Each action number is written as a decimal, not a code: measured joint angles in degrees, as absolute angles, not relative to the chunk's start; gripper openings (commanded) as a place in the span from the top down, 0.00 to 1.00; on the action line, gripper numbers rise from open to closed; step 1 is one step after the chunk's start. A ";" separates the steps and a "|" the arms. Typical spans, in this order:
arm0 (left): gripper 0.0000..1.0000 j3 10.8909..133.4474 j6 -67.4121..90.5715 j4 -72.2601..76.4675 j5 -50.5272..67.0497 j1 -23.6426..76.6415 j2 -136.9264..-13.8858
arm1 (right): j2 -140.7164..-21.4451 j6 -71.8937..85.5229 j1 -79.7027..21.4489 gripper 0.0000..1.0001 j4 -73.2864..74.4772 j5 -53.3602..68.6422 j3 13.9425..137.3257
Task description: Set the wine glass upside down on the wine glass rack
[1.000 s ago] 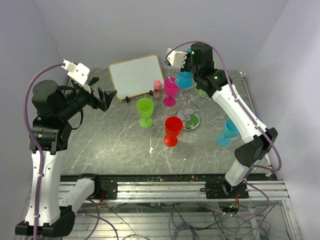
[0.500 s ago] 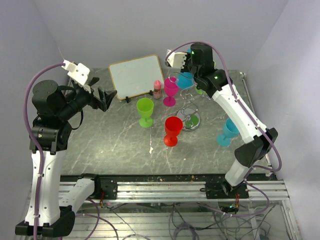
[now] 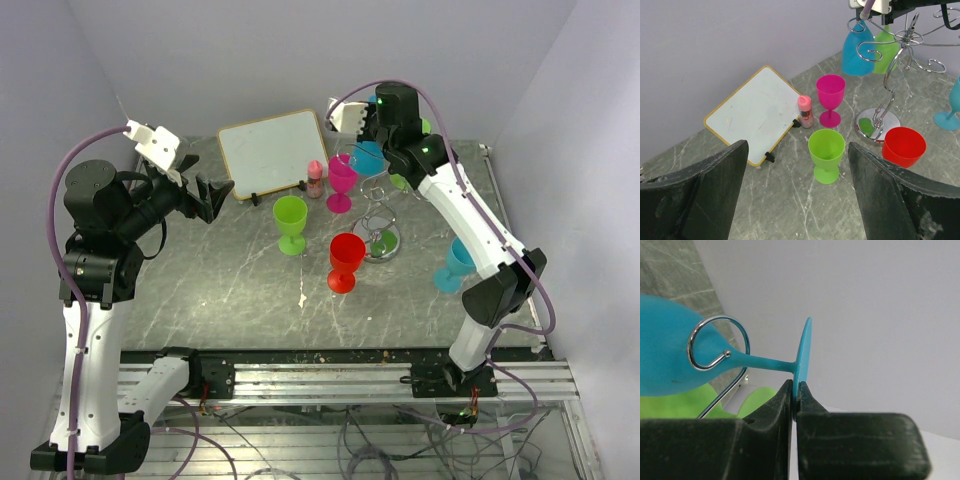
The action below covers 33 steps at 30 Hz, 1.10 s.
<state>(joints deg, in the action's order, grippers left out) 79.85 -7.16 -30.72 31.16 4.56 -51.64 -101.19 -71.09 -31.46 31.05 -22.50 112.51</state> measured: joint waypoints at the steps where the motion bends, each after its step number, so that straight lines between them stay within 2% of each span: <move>1: 0.09 79.85 -7.16 -30.72 31.16 4.56 -51.64 | -101.21 -71.22 -31.46 1.00 31.05 -22.31 112.51; 33: 0.09 79.85 -7.92 -30.72 31.33 4.56 -51.53 | -101.95 -73.10 -33.76 1.00 30.61 -18.72 109.65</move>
<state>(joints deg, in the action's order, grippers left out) 79.85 -7.92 -30.72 31.33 4.56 -51.53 -101.95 -73.10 -33.76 30.61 -18.72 109.65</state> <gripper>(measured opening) 0.909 0.019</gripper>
